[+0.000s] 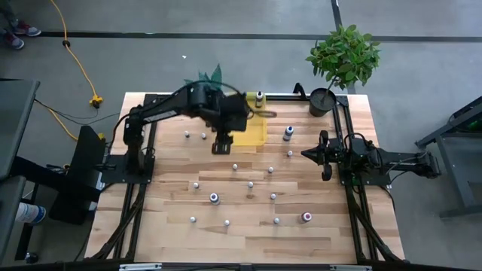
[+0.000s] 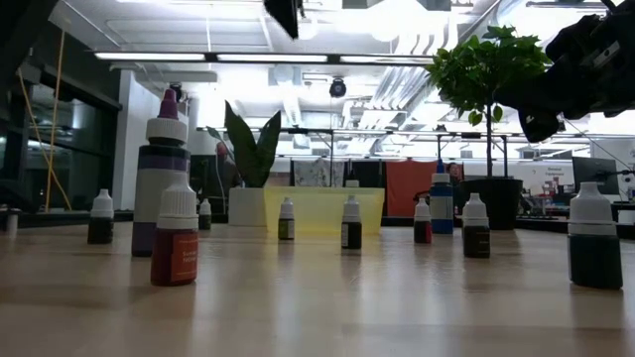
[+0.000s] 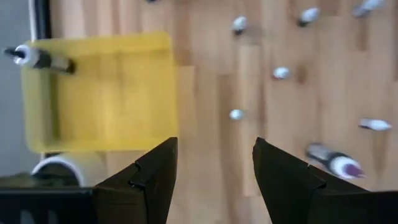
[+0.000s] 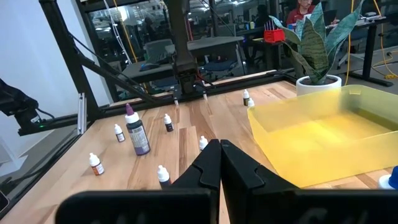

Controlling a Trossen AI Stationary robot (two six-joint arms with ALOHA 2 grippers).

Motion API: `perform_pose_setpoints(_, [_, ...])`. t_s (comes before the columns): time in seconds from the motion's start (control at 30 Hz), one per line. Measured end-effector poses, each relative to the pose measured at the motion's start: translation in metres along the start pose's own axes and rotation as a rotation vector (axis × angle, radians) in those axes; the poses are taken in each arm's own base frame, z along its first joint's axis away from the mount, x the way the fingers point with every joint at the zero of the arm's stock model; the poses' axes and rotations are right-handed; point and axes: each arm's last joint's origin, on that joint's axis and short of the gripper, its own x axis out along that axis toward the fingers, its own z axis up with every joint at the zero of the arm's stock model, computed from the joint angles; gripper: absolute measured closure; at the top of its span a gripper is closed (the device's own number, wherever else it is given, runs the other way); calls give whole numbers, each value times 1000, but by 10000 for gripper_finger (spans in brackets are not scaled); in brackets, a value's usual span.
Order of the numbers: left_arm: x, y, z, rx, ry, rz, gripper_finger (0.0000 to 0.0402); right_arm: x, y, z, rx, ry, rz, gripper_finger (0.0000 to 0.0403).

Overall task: Pick & Place food coloring
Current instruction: Put the large purple food coloring bottle into the yellow bin

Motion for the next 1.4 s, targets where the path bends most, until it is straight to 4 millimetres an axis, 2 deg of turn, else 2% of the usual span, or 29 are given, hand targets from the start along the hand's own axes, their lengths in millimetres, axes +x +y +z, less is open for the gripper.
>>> perform_pose_setpoints(0.2, [1, -43, -5, -30, 34, -50, 204, 0, 0, 0, 0, 1, -1, 402])
perform_pose_setpoints(0.33, [14, -68, -9, -49, 89, -71, 204, 0, 0, 0, 0, 1, -1, 402])
perform_pose_setpoints(0.53, [33, -103, -37, -17, 162, -83, 204, 0, 0, 0, 0, 1, 0, 402])
perform_pose_setpoints(0.67, [54, -122, -61, -30, 100, -115, 204, 0, 0, 0, 0, 1, -1, 402])
perform_pose_setpoints(0.83, [77, -135, -87, -61, 91, -160, 204, 0, 0, 0, 0, 5, -1, 402])
perform_pose_setpoints(0.97, [87, -137, -101, -8, 111, -154, 204, 1, 0, -1, 0, 15, -3, 402])
perform_pose_setpoints(1.03, [92, -139, -100, 35, 63, -162, 204, 1, 0, -1, 0, 14, -2, 402])
perform_pose_setpoints(1.13, [99, -141, -112, 99, 80, -163, 204, 1, 0, -2, 0, 21, -4, 402])
perform_pose_setpoints(1.2, [101, -143, -109, 121, -5, -179, 204, 1, 0, -2, 0, 20, -4, 402])
perform_pose_setpoints(1.27, [104, -143, -120, 152, 28, -179, 204, 1, 0, -2, 0, 19, -4, 402])
perform_pose_setpoints(1.33, [107, -145, -117, 157, -43, -189, 204, 1, 0, -2, 0, 19, -4, 402])
perform_pose_setpoints(1.4, [110, -144, -124, 171, -51, -194, 204, 1, 0, -2, 0, 22, -5, 402])
